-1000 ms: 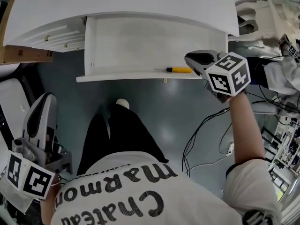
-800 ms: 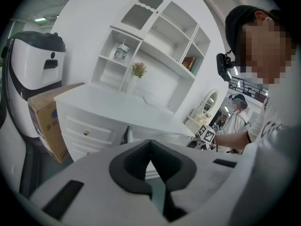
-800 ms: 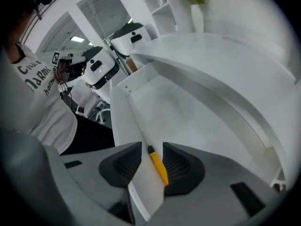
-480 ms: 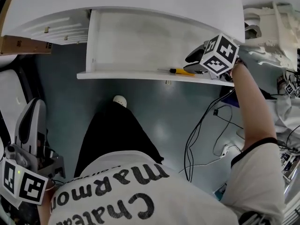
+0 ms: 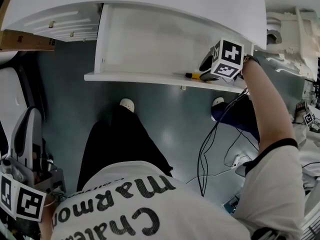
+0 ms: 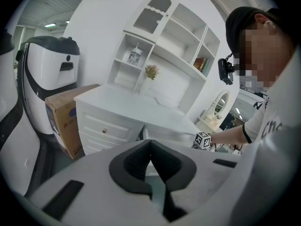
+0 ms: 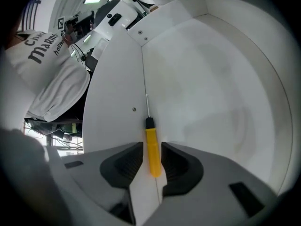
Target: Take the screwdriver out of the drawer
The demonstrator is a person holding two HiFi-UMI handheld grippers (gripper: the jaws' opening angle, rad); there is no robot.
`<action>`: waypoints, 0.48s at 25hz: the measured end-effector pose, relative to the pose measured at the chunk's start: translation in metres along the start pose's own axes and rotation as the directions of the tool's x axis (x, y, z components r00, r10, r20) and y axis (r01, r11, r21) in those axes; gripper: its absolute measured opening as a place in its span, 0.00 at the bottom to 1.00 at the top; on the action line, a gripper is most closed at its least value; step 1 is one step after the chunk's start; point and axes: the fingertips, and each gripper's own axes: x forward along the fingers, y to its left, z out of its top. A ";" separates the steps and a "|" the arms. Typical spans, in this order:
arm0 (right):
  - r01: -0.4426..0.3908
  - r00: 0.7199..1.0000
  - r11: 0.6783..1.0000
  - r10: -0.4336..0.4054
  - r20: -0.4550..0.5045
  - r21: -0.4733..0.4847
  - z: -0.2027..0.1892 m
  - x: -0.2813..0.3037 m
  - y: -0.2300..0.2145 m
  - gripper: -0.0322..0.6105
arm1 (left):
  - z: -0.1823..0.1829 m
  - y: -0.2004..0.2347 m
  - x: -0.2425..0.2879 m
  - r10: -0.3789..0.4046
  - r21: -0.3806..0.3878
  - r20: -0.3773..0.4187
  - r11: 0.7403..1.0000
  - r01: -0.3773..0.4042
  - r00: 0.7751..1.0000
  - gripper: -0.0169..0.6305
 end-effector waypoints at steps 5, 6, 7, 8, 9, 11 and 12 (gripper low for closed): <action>0.005 0.998 1.000 -0.006 -0.063 -0.005 -0.008 0.009 0.001 0.25 | 0.007 -0.005 0.000 -0.034 -0.008 0.028 0.999 0.034 0.999 0.06; 0.007 0.997 1.000 -0.008 -0.078 -0.012 -0.010 0.012 0.002 0.25 | 0.008 -0.005 -0.001 -0.037 -0.009 0.032 0.999 0.037 0.999 0.06; 0.008 0.996 1.000 -0.009 -0.091 -0.019 -0.011 0.014 0.004 0.25 | 0.007 -0.005 -0.001 -0.036 -0.009 0.034 0.999 0.036 0.999 0.06; 0.008 0.995 1.000 -0.010 -0.101 -0.026 -0.012 0.017 0.005 0.25 | 0.007 -0.005 -0.002 -0.034 -0.010 0.035 0.999 0.034 0.999 0.06; 0.007 0.994 0.999 -0.011 -0.108 -0.031 -0.013 0.020 0.008 0.25 | 0.007 -0.005 -0.004 -0.032 -0.011 0.036 0.999 0.032 0.999 0.06; 0.004 0.993 0.999 -0.008 -0.114 -0.039 -0.013 0.025 0.014 0.25 | 0.005 -0.006 -0.007 -0.031 -0.008 0.040 0.999 0.032 0.999 0.06; 0.001 0.993 0.999 -0.006 -0.115 -0.040 -0.013 0.029 0.017 0.25 | 0.004 -0.007 -0.009 -0.032 -0.005 0.044 0.999 0.033 0.999 0.06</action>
